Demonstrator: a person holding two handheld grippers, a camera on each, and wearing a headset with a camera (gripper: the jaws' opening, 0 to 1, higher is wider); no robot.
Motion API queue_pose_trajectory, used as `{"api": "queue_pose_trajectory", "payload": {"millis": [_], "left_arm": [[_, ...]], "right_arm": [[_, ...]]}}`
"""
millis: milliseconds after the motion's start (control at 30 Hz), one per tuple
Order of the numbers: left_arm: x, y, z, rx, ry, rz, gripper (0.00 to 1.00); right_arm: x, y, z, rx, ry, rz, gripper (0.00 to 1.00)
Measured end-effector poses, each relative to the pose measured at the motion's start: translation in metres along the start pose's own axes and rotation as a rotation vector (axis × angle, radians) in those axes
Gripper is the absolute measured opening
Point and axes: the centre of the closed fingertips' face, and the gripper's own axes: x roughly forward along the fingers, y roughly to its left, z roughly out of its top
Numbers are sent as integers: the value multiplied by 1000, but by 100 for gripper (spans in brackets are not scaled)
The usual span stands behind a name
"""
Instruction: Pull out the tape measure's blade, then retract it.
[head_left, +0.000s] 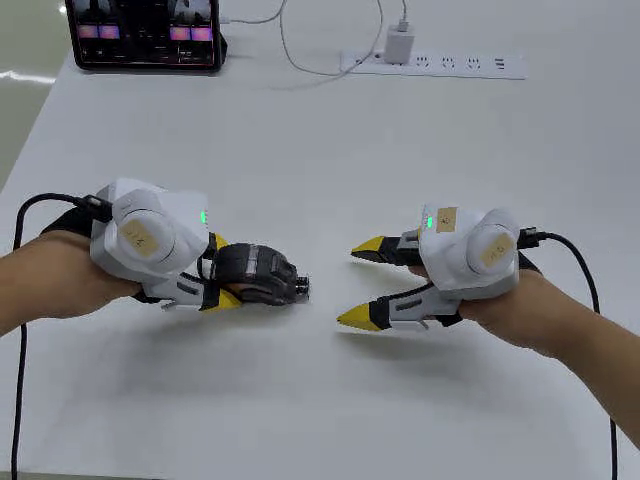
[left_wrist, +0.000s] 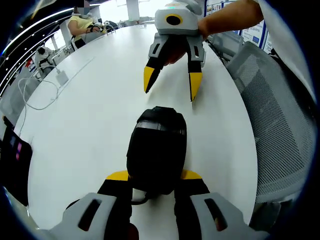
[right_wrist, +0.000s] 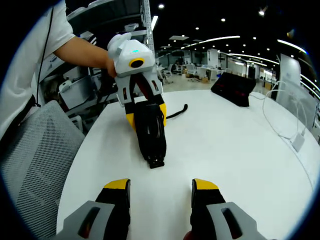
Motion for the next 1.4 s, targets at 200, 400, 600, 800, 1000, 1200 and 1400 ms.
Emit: {"api": "queue_pose_trajectory", "payload": {"millis": [200, 400, 600, 800, 1000, 1200, 1400], "left_arm": [[1, 0, 0, -10, -1, -4, 27], [1, 1, 0, -17, -4, -7, 27], [1, 1, 1, -22, -6, -11, 28], [2, 1, 1, -25, -9, -12, 28], [2, 1, 1, -25, -11, -10, 28], [2, 1, 0, -25, -11, -12, 28], [2, 1, 0, -26, -13, -11, 28]], "right_arm": [[11, 1, 5, -20, -21, 20, 38], [22, 4, 10, -41, -34, 35, 31], [30, 3, 11, -56, -30, 41, 26], [34, 6, 12, -55, -33, 60, 23], [40, 8, 14, -60, -38, 70, 20], [42, 6, 14, -75, -39, 72, 16], [45, 9, 14, -89, -32, 82, 12]]}}
